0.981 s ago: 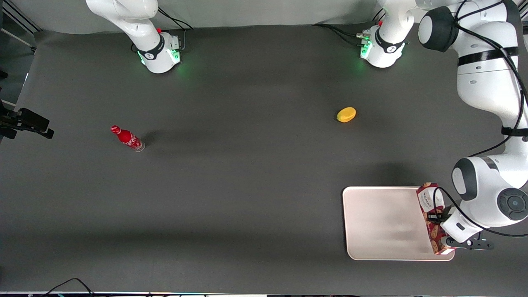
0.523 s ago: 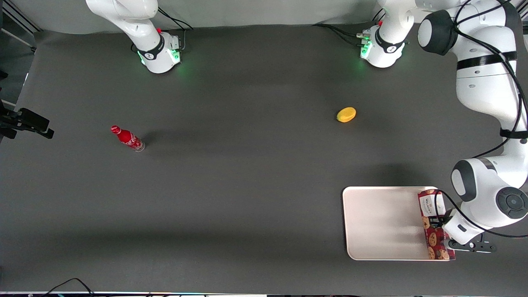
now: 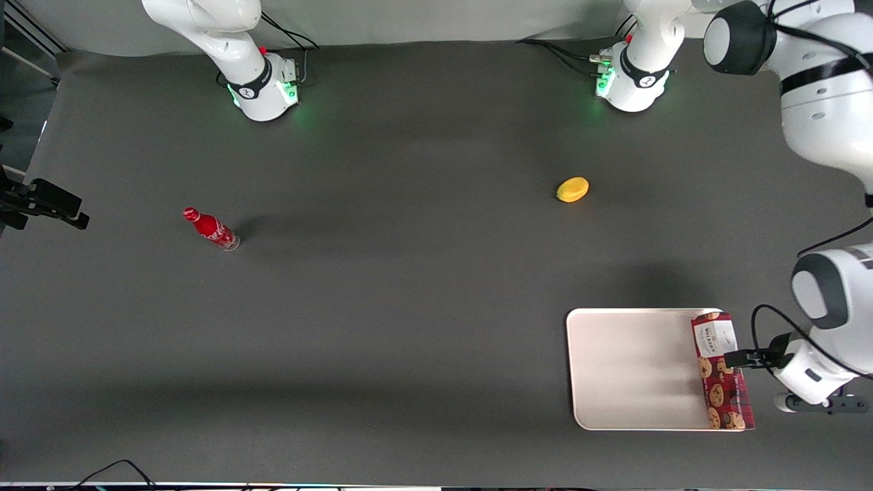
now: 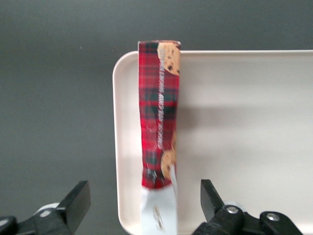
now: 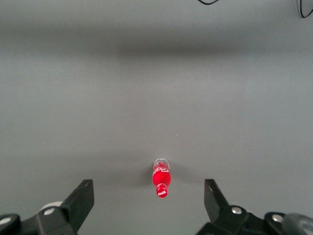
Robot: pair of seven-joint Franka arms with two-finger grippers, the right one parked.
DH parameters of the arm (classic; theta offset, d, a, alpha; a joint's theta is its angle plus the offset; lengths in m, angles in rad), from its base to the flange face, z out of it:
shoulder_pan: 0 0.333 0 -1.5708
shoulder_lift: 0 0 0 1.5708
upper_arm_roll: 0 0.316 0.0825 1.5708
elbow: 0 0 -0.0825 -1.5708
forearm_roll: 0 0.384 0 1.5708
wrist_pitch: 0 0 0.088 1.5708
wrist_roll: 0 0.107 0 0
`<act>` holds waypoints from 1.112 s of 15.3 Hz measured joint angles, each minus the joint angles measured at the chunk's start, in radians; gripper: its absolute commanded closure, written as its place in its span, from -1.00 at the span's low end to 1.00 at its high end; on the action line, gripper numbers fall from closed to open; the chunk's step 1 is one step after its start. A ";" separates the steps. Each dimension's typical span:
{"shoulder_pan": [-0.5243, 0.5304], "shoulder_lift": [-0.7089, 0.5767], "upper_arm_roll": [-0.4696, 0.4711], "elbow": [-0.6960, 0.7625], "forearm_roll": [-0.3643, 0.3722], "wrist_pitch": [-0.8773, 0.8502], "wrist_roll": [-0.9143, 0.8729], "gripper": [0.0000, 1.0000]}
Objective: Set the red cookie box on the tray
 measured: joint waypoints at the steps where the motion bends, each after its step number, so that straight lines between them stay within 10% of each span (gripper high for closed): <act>1: 0.001 -0.027 0.000 0.002 -0.013 -0.037 0.001 -1.00; 17: -0.023 -0.683 -0.055 -0.244 0.040 -0.430 0.008 -1.00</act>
